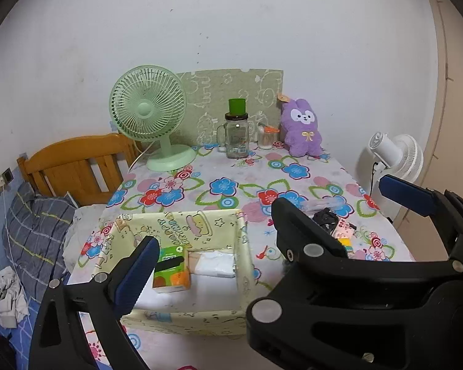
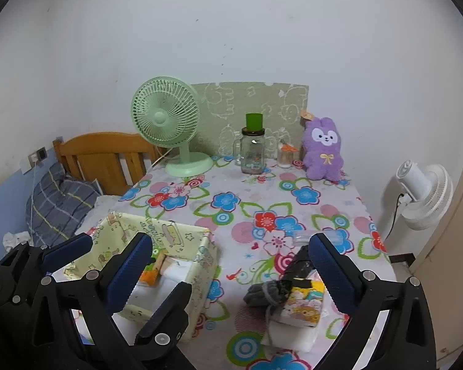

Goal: Organize soft objects
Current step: 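Withdraw both tools from the box back toward the remaining items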

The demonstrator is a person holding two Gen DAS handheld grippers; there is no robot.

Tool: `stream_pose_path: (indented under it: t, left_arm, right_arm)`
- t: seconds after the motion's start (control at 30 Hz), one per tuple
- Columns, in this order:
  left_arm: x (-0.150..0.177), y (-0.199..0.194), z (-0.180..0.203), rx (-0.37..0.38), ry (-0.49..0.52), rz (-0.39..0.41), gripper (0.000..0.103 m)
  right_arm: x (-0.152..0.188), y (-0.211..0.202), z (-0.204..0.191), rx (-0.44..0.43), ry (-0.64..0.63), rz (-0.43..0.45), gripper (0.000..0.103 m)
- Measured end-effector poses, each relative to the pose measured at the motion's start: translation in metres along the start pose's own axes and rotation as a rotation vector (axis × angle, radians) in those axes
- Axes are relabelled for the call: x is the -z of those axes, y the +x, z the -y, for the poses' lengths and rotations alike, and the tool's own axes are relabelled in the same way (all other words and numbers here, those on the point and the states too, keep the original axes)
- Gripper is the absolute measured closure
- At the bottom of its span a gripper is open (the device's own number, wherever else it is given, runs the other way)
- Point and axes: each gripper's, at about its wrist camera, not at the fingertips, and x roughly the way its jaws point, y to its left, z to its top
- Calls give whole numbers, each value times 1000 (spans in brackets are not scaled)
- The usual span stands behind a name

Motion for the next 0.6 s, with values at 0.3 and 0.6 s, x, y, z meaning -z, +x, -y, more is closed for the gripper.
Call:
stream_pose_path:
  t: [0.3,0.6]
  left_arm:
    - [1,-1,26,7,16,14,2]
    - [5,4,51,48,9,8,0]
  right_arm:
    - [4,-10,23,31,12,6,0]
    - [12,-17,49,58,22,-8,0]
